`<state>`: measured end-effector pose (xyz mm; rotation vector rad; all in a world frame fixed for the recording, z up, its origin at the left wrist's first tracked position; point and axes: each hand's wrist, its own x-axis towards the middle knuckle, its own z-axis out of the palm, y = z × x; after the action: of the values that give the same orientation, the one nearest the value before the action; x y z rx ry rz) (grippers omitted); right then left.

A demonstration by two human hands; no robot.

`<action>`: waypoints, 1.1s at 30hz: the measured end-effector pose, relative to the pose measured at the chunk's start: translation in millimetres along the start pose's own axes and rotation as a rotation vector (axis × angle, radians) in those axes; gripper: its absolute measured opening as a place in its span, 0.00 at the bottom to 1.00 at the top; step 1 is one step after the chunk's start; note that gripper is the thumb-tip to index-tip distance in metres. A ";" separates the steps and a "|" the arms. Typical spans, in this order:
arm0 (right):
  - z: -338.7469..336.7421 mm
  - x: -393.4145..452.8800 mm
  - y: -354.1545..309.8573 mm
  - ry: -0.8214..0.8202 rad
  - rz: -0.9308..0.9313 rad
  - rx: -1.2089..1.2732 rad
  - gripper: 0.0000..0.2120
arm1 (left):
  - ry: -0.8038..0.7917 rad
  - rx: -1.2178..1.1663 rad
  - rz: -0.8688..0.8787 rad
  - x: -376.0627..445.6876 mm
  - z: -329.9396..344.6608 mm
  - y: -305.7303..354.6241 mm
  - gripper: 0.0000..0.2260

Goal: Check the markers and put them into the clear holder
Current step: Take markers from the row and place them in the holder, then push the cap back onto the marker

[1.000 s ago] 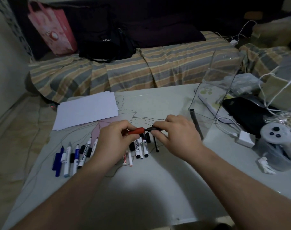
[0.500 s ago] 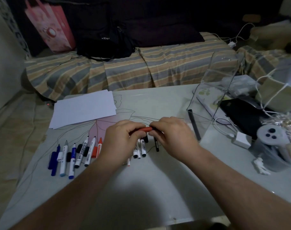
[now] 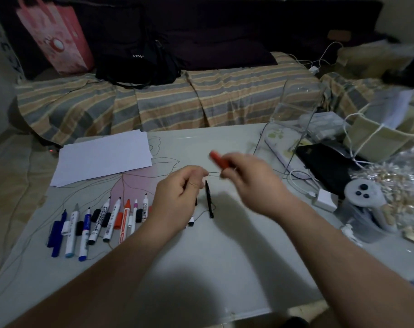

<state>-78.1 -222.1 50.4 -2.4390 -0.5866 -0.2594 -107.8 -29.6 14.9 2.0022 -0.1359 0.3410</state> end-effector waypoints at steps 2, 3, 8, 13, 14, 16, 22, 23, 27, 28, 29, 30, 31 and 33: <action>-26.6 3.8 13.7 0.304 0.109 0.038 0.10 | -0.049 0.009 0.009 0.4 5.7 -1.4 0.12; -38.0 4.3 22.0 0.413 0.166 0.020 0.12 | -0.083 0.074 0.045 0.3 9.5 -3.9 0.10; -42.8 2.5 51.5 0.424 0.355 -0.090 0.20 | -0.275 0.433 0.164 -0.7 32.9 -31.9 0.09; -22.9 2.7 64.6 0.189 0.355 -0.342 0.17 | -0.409 0.710 0.216 -5.6 45.8 -48.9 0.15; -22.6 2.8 65.4 0.160 0.386 -0.360 0.14 | -0.429 0.746 0.221 -6.1 47.3 -51.7 0.15; -24.9 1.7 67.4 0.084 0.444 -0.383 0.10 | -0.445 0.788 0.237 -6.9 49.3 -56.4 0.15; -27.8 -2.4 67.5 -0.046 0.477 -0.406 0.20 | -0.392 0.779 0.230 -4.9 49.3 -65.1 0.13; -27.3 -0.7 64.4 0.017 0.468 -0.407 0.18 | -0.358 0.791 0.210 -2.1 46.7 -65.6 0.13; -3.3 3.5 38.3 0.135 0.266 -0.390 0.13 | -0.226 0.846 0.091 15.2 29.4 -73.8 0.12; 9.3 2.6 30.5 0.091 0.231 -0.376 0.13 | -0.209 0.859 0.061 19.0 24.7 -76.7 0.13; 23.6 1.7 27.2 0.033 0.207 -0.365 0.13 | -0.197 0.873 0.036 22.3 20.4 -79.1 0.14; 37.3 0.2 25.6 -0.039 0.198 -0.347 0.13 | -0.195 0.886 0.015 25.1 17.5 -81.3 0.14; 50.8 -1.5 25.6 -0.123 0.198 -0.303 0.15 | -0.198 0.897 -0.001 26.7 15.6 -82.6 0.15; 73.3 -5.4 26.8 -0.304 0.173 -0.210 0.20 | -0.212 0.915 -0.009 28.0 14.7 -84.4 0.17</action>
<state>-67.0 -198.8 -23.4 -2.7381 -0.4912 0.1313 -57.8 -4.0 -55.7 2.9449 -0.1119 0.1907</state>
